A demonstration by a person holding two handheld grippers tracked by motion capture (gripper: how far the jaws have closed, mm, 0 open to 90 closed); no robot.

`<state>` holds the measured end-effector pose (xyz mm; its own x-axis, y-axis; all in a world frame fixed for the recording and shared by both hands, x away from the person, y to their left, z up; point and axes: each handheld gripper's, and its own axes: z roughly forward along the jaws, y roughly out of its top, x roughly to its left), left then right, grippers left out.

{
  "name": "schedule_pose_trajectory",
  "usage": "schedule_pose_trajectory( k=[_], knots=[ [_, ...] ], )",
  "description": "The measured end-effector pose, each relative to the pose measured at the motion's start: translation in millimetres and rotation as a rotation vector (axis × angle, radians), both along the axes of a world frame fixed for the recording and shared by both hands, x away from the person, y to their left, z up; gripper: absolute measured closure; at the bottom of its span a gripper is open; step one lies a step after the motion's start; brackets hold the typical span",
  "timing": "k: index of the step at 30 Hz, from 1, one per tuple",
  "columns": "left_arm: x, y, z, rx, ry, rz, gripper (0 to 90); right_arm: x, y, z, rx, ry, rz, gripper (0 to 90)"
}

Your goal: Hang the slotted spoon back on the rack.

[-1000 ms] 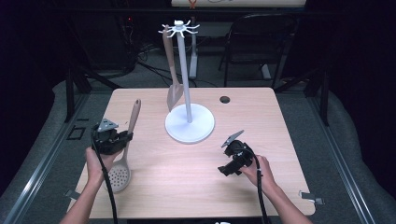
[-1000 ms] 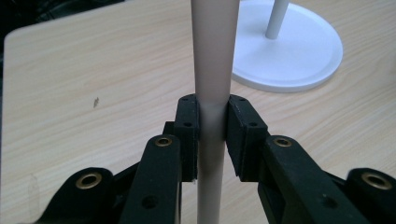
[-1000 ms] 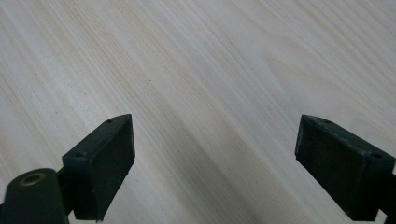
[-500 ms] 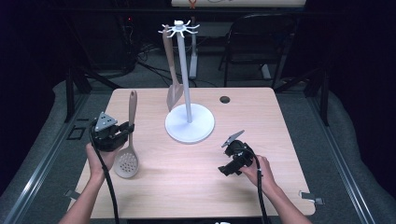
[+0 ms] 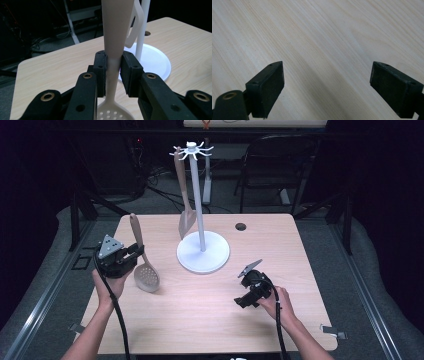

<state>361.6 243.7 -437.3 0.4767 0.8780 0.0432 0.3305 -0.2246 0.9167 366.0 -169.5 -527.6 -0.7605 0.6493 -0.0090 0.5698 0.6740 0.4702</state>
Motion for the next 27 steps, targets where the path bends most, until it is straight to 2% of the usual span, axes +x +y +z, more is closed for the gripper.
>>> schedule_pose_trajectory(
  k=[6,15,18,27],
  knots=[
    [4.7,-4.3,8.8,-0.012,-0.013,-0.01,75.3,0.1,-0.2,0.3,-0.001,0.002,-0.002,11.8],
    [14.8,-13.9,17.8,0.0,-0.015,-0.022,75.3,0.2,-0.8,0.6,0.0,0.0,-0.002,11.8],
    [18.0,-17.8,20.8,0.003,-0.02,-0.031,75.3,0.0,-0.5,-0.3,0.014,0.001,-0.006,11.8],
    [28.9,-27.5,32.6,0.018,-0.028,-0.051,75.2,0.4,-1.0,0.0,0.008,-0.003,-0.005,11.9]
  ],
)
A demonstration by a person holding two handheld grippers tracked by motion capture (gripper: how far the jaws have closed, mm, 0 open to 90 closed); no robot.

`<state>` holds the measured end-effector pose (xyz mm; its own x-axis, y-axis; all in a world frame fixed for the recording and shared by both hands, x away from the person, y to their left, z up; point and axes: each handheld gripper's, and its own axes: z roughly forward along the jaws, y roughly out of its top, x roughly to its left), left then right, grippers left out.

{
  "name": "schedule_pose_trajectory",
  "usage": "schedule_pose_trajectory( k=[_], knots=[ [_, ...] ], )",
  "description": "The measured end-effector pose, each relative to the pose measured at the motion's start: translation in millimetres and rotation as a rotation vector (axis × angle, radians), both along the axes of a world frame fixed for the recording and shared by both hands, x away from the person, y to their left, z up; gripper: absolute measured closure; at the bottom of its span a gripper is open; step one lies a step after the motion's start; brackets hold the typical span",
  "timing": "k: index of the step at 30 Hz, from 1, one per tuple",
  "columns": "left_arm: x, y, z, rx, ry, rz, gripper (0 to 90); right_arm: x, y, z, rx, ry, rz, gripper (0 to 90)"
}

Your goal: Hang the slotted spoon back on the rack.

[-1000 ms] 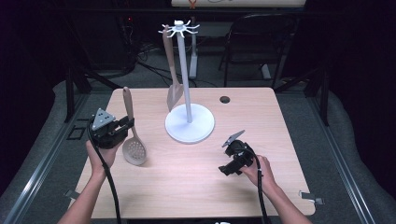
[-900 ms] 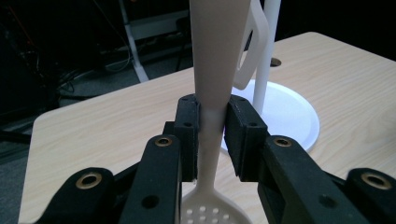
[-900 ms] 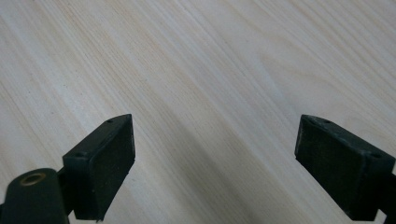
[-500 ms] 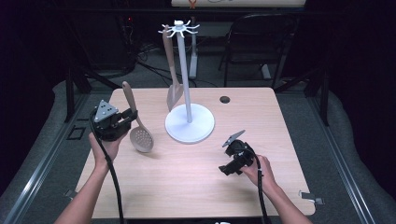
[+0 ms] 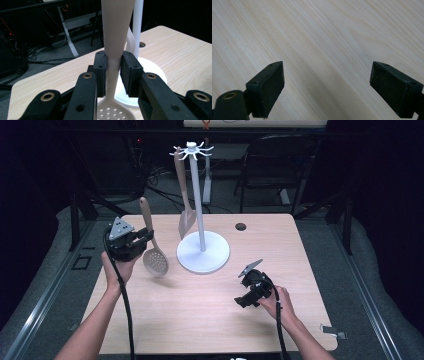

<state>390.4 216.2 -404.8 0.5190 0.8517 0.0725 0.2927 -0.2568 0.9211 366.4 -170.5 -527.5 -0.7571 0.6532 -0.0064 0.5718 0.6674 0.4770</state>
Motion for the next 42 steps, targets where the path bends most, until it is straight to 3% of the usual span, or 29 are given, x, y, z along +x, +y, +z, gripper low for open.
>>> schedule_pose_trajectory(
  k=[19,42],
  knots=[
    [22.5,-21.1,15.8,0.011,-0.003,-0.03,75.2,0.7,-1.2,0.9,0.0,0.0,0.001,12.0],
    [37.8,-42.2,37.8,0.033,-0.033,-0.053,75.2,1.6,-2.6,1.3,-0.005,-0.009,0.002,12.1]
  ],
)
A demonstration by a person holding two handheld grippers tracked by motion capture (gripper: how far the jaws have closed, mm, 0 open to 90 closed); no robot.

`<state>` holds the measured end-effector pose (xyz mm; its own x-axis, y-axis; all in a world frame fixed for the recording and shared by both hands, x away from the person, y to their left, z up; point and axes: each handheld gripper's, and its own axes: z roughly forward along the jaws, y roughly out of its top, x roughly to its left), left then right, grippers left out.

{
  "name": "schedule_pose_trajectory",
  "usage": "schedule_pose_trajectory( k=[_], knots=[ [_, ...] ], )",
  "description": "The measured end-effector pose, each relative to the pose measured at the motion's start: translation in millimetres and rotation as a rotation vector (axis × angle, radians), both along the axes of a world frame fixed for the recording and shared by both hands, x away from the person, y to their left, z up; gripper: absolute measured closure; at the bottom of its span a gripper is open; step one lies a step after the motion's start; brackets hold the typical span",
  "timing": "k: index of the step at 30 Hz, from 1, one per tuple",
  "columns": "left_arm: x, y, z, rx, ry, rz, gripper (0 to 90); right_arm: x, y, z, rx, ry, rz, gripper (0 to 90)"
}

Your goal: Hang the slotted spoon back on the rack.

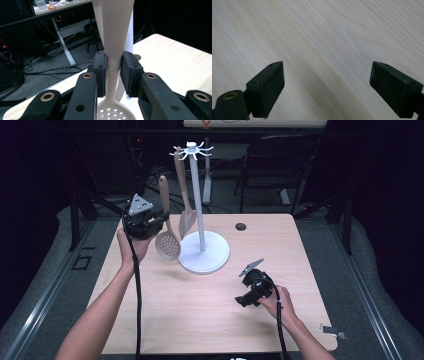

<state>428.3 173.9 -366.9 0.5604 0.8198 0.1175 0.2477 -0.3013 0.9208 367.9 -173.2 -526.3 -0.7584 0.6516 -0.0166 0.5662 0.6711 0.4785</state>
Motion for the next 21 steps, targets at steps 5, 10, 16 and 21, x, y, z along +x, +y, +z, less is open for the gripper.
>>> schedule_pose_trajectory(
  k=[5,10,16,21],
  knots=[
    [3.7,-3.9,5.8,0.005,-0.007,0.0,75.2,0.2,0.1,-0.5,0.009,-0.004,0.0,12.1],
    [6.6,-6.7,10.8,0.012,-0.012,-0.002,75.2,0.4,0.0,-0.3,0.009,0.005,0.002,12.1],
    [10.1,-10.6,14.3,0.017,-0.016,-0.002,75.2,0.3,0.0,-0.1,0.006,0.004,0.0,12.1],
    [13.1,-13.3,17.2,0.014,-0.022,-0.001,75.2,0.0,0.0,-0.2,0.011,0.005,-0.005,12.2]
  ],
)
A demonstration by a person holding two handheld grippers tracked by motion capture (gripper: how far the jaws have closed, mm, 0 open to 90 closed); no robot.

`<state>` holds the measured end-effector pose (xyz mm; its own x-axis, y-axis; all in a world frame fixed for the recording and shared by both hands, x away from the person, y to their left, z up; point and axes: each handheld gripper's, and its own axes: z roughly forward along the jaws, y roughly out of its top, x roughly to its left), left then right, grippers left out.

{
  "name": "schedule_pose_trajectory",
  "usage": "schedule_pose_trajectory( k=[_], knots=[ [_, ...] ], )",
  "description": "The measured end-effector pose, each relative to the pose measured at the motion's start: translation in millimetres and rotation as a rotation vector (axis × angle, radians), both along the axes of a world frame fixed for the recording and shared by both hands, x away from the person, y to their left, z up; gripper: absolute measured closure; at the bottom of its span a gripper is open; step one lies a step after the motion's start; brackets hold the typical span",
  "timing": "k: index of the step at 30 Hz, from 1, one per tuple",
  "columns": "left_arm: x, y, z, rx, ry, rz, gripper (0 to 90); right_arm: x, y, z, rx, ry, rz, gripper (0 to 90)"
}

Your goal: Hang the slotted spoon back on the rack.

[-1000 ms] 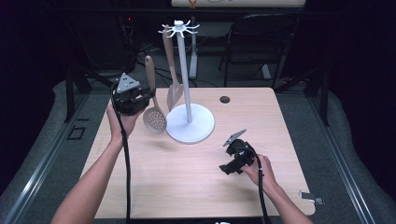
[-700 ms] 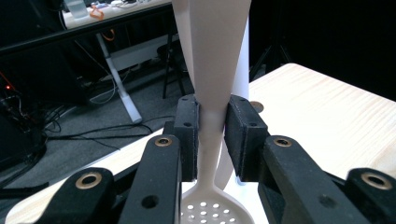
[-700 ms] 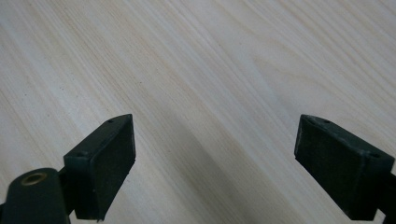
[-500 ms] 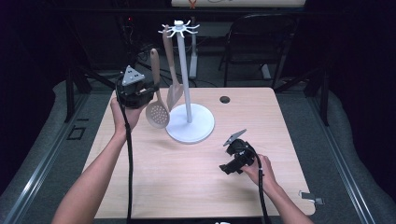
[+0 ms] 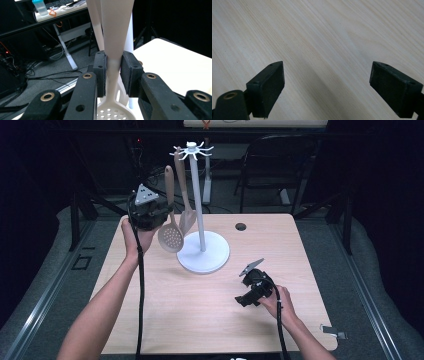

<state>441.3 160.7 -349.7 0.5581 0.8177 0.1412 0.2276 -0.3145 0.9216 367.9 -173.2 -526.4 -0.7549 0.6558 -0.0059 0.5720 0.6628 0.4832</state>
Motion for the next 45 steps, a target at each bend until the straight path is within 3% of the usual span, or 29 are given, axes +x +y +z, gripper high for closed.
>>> schedule_pose_trajectory(
  k=[3,4,17,19,20,21,34,45],
  knots=[
    [1.9,-1.1,2.3,0.001,-0.002,-0.001,75.2,-0.5,0.7,-2.0,0.028,-0.002,-0.014,12.1],
    [2.5,-1.9,2.9,-0.004,-0.004,0.001,75.2,0.3,-0.1,-0.4,0.005,0.002,-0.002,12.2],
    [7.8,-12.1,9.6,0.004,-0.009,-0.009,75.2,0.7,-0.9,0.1,-0.008,0.0,0.0,12.2],
    [8.0,-13.3,11.0,0.007,-0.009,-0.011,75.2,0.1,-0.4,-1.7,0.018,-0.006,-0.013,12.2],
    [8.2,-14.0,11.6,0.005,-0.011,-0.012,75.2,0.8,-1.1,-0.2,-0.004,-0.002,-0.001,12.2],
    [8.4,-14.5,12.4,0.007,-0.006,-0.014,75.2,0.4,-0.5,-1.1,0.012,-0.004,-0.008,12.2],
    [15.8,-18.1,15.8,-0.011,0.046,-0.011,75.2,0.6,-0.5,-0.3,-0.001,-0.001,-0.001,12.2],
    [20.8,-23.6,19.9,0.011,0.072,-0.012,75.1,1.1,-0.6,-0.3,-0.009,0.001,0.004,12.2]
  ],
)
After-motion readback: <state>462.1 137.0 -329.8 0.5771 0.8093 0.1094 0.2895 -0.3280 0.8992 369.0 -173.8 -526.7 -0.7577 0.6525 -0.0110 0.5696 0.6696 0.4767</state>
